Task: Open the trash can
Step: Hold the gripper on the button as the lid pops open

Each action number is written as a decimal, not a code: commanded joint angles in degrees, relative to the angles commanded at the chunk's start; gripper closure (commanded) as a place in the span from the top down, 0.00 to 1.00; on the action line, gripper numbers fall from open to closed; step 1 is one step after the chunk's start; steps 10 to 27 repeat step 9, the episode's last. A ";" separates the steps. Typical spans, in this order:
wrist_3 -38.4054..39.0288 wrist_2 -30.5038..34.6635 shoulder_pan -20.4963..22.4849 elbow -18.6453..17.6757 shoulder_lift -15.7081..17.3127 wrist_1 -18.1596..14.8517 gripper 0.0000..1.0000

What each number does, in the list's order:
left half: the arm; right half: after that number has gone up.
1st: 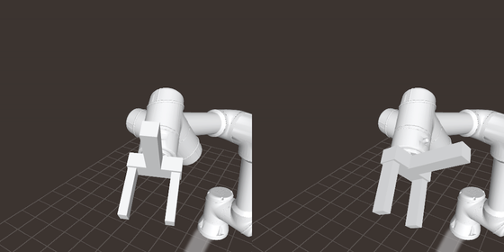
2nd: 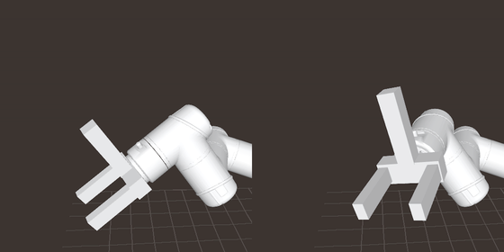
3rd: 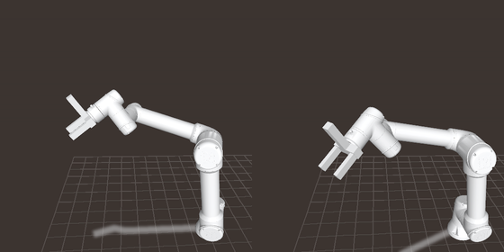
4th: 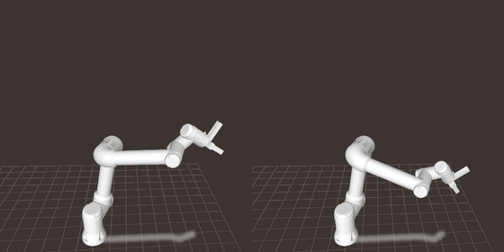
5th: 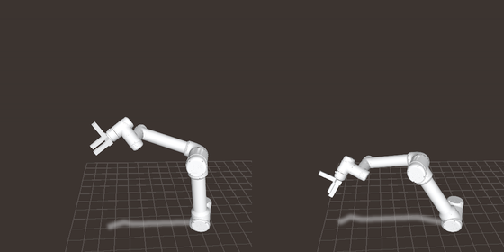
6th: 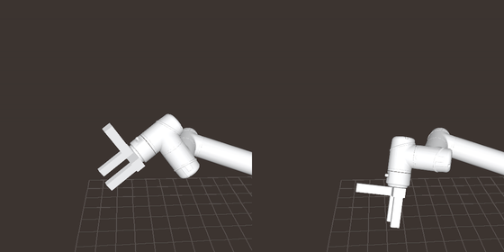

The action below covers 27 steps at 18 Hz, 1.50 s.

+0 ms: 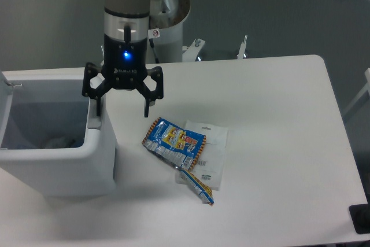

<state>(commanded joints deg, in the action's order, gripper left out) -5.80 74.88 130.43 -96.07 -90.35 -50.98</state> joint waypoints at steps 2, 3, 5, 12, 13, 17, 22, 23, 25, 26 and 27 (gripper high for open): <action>-2.36 0.35 0.17 -0.08 0.62 -0.17 1.00; -3.77 0.44 0.44 -0.08 0.70 -0.35 1.00; -5.19 1.84 2.10 -0.17 0.70 -0.44 1.00; -11.14 6.84 5.70 -1.31 0.70 -0.53 1.00; -11.14 6.84 5.70 -1.31 0.70 -0.53 1.00; -11.14 6.84 5.70 -1.31 0.70 -0.53 1.00; -11.14 6.84 5.70 -1.31 0.70 -0.53 1.00; -11.14 6.84 5.70 -1.31 0.70 -0.53 1.00; -11.14 6.84 5.70 -1.31 0.70 -0.53 1.00; -11.14 6.84 5.70 -1.31 0.70 -0.53 1.00; -11.14 6.84 5.70 -1.31 0.70 -0.53 1.00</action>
